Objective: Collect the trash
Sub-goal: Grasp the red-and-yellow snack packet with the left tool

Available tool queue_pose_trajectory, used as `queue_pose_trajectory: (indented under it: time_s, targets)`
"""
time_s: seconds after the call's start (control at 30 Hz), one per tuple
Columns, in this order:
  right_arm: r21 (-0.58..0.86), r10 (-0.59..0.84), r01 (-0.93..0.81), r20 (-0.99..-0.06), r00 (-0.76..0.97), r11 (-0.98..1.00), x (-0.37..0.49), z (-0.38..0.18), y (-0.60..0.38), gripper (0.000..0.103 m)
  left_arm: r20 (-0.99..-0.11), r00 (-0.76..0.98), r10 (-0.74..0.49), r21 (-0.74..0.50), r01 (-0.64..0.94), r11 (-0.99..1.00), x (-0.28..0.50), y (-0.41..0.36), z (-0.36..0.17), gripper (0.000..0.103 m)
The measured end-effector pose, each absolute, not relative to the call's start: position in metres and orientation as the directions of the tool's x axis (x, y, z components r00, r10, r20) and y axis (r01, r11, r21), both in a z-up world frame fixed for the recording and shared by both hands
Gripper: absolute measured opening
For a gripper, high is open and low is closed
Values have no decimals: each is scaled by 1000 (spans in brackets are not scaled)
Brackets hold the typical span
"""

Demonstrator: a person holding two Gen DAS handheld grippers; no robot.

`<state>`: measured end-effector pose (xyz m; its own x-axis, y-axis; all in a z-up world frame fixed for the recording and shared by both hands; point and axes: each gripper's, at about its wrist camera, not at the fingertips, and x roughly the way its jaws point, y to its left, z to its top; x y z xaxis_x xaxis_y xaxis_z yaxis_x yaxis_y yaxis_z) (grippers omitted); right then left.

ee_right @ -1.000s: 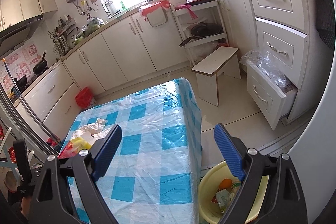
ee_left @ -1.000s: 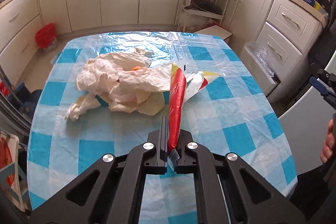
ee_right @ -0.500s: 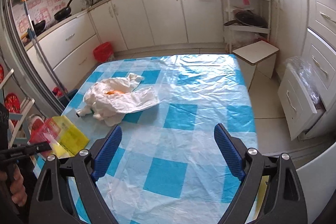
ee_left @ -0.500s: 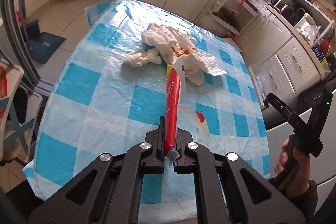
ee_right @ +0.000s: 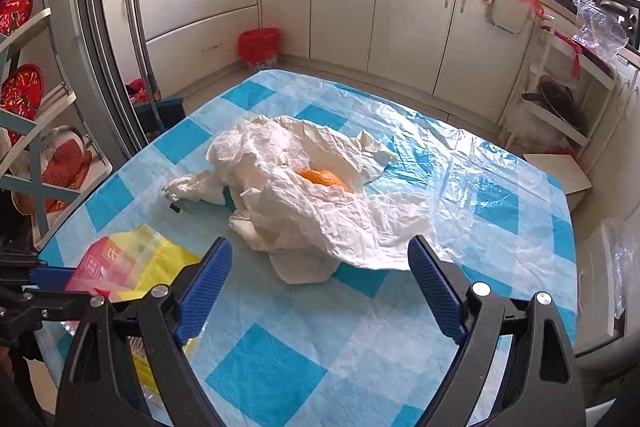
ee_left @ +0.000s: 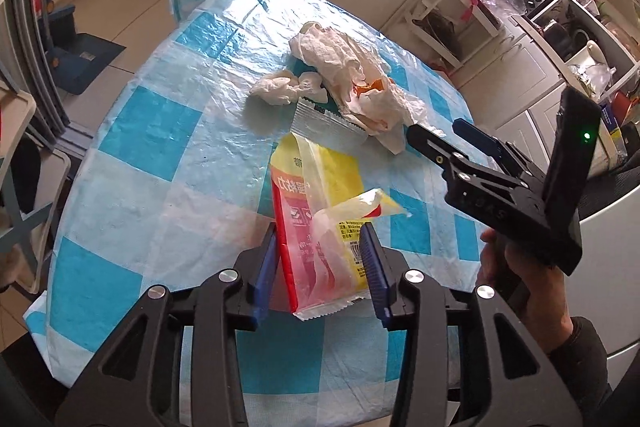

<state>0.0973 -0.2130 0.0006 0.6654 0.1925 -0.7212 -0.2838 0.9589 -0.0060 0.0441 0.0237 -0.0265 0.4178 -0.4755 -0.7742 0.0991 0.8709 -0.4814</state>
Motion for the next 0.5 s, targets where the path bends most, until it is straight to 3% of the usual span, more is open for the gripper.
queue_pose_trajectory:
  time_s: [0.07, 0.1, 0.13, 0.17, 0.2, 0.23, 0.33, 0.5]
  targets:
    - [16, 203, -281, -730, 653, 960, 107, -6, -215, 82, -775, 414, -477, -485, 96, 869, 46, 23, -29, 38]
    - [35, 217, -282, -732, 645, 959, 111, -8, -216, 69, -776, 414, -475, -483, 93, 871, 48, 22, -30, 38]
    - [54, 226, -279, -739, 634, 959, 115, -9, -218, 48, -778, 411, -475, -482, 93, 871, 49, 22, -31, 37]
    - [82, 240, -274, -752, 614, 958, 119, -12, -221, 38, -779, 411, -474, -481, 94, 872, 51, 21, -32, 35]
    - [116, 261, -271, -757, 599, 956, 120, -14, -224, 21, -781, 412, -470, -475, 97, 875, 53, 19, -33, 24]
    - [141, 278, -266, -756, 593, 953, 121, -14, -227, 13, -782, 409, -470, -472, 104, 876, 54, 17, -33, 15]
    - [185, 308, -259, -739, 600, 948, 114, -8, -238, 5, -781, 411, -470, -465, 121, 877, 57, 13, -33, 6]
    - [252, 362, -261, -696, 620, 932, 92, 13, -259, 4, -776, 410, -480, -467, 138, 873, 56, 10, -31, 5]
